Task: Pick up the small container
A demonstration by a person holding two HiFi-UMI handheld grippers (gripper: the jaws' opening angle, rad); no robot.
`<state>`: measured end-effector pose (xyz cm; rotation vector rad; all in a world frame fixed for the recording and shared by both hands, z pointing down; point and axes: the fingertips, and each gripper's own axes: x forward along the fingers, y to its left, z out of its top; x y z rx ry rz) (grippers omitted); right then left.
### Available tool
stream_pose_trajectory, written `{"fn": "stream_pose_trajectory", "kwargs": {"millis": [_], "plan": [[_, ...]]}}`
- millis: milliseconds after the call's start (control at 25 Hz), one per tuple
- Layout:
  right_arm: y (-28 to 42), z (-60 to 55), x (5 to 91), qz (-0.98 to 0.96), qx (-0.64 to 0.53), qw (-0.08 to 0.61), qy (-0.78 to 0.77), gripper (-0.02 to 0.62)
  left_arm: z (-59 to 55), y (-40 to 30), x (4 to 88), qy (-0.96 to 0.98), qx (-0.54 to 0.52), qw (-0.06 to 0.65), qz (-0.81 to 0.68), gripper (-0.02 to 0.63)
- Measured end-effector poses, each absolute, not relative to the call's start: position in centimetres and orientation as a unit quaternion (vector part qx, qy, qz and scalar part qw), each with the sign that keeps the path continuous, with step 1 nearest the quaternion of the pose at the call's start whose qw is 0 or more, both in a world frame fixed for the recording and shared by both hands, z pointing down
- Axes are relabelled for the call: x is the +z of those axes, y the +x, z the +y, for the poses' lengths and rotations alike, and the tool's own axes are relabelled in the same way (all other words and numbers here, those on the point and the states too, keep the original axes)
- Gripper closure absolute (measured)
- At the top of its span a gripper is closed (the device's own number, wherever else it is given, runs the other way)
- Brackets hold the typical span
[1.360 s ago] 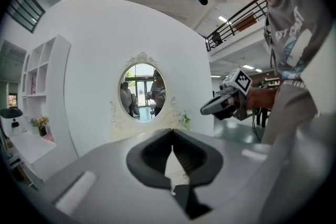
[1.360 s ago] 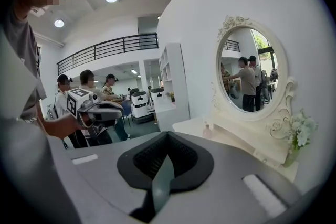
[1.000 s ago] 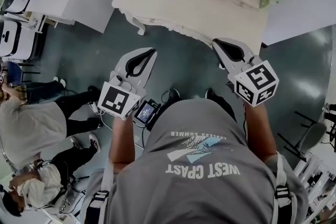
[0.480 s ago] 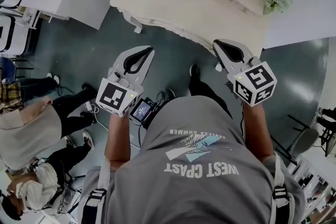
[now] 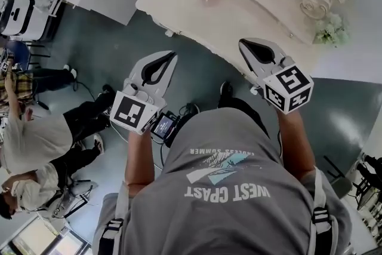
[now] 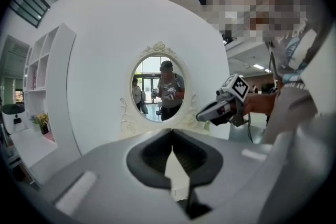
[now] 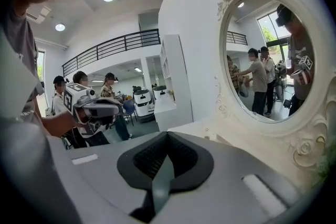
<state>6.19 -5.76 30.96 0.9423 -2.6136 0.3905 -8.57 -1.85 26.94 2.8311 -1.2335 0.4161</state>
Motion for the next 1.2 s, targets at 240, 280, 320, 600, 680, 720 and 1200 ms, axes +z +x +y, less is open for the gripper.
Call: {"fn": "stream_pose_trajectory", "kwargs": {"millis": [240,280,320,600,680,720,1200], "plan": [[5.4,-8.0,32.3,-0.934,0.137,0.175,0.279,0.594,-2.9,-8.5,27.6,0.888,0.15,0.017,-0.434,0.603],[5.2,-8.2,32.5,-0.934,0.139,0.176,0.277,0.594,-3.0,-8.8,27.9,0.887,0.152,0.021,-0.436,0.603],[5.0,-8.4,32.7,-0.934,0.141,0.177,0.276,0.594,-3.1,-9.1,28.2,0.886,0.154,0.024,-0.437,0.603],[2.5,-10.2,32.9,-0.921,0.148,0.19,0.307,0.594,-6.1,-12.5,30.6,0.898,0.145,0.053,-0.412,0.603],[2.4,-10.5,32.8,-0.914,0.157,0.183,0.326,0.594,-7.3,-12.2,31.1,0.909,0.15,0.05,-0.386,0.603],[2.5,-10.5,32.8,-0.911,0.162,0.181,0.334,0.594,-7.8,-12.0,31.3,0.914,0.154,0.047,-0.373,0.603],[3.4,-11.2,35.2,-0.882,0.194,0.198,0.382,0.594,-13.7,-11.5,34.3,0.934,0.164,0.037,-0.316,0.603]]}}
